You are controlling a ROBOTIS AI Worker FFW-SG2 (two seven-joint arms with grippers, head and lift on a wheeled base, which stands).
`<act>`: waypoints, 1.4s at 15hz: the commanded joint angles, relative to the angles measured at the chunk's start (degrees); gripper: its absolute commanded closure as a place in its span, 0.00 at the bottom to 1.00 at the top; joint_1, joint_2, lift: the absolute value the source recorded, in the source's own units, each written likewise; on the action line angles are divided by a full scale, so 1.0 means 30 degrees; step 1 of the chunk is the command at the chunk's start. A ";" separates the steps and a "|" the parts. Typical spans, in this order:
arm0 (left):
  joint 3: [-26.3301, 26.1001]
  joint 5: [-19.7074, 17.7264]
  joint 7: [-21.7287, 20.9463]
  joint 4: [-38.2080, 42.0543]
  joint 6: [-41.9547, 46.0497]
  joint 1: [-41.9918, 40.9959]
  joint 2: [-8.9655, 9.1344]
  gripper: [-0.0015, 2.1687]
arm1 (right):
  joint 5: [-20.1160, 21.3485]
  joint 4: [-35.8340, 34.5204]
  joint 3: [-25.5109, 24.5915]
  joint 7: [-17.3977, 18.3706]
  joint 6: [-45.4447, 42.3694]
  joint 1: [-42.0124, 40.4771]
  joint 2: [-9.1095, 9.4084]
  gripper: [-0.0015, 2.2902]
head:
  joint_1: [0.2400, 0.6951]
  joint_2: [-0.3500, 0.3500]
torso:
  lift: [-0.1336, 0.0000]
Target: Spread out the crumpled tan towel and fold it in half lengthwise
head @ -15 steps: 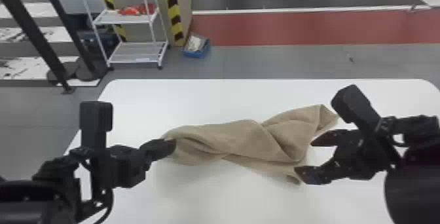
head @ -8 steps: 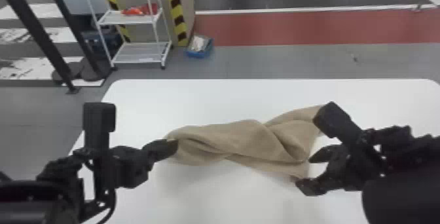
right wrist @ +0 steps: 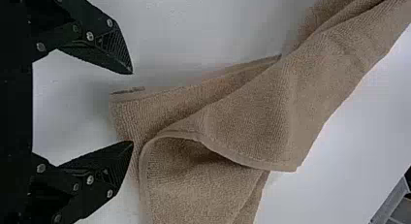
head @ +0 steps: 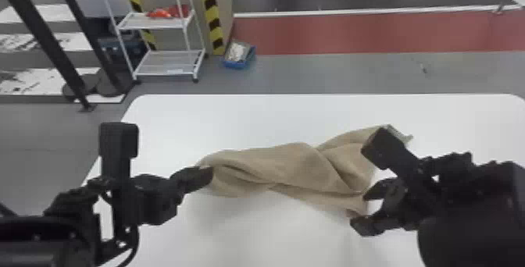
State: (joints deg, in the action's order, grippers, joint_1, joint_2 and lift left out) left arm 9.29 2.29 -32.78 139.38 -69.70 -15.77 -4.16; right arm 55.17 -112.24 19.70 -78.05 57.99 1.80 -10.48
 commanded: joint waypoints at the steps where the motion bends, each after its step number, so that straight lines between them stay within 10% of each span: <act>1: 0.0038 -0.0029 -0.0001 0.0065 -0.0015 -0.0077 -0.0020 0.58 | 0.0214 0.0293 0.0349 -0.0093 -0.0064 0.0162 0.0037 0.22 | 1.00 0.66 | 0.07; 8: 0.0038 0.0000 -0.0059 0.0299 0.0044 -0.0311 -0.0020 0.58 | 0.0008 -0.0469 -0.0589 -0.0093 -0.0240 -0.0161 0.0007 0.58 | 1.00 0.66 | 0.07; 15: 0.0126 -0.0146 -0.0235 0.0328 0.0454 -0.0341 -0.0020 0.58 | -0.0372 -0.4395 -0.5364 0.0292 -0.4693 -0.0864 -0.1077 0.58 | 1.00 0.57 | 0.07; 21: -0.0108 -0.0117 -0.0499 0.0328 0.0513 -0.0458 -0.0020 0.58 | 0.4022 -0.2725 -0.3577 -0.0093 -0.8150 -0.1333 -0.1633 0.52 | 1.00 0.45 | 0.07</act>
State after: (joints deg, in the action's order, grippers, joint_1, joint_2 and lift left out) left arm 9.06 1.79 -34.24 140.36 -68.19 -16.94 -4.22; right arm 63.64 -122.94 6.65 -78.14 34.98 -1.65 -15.28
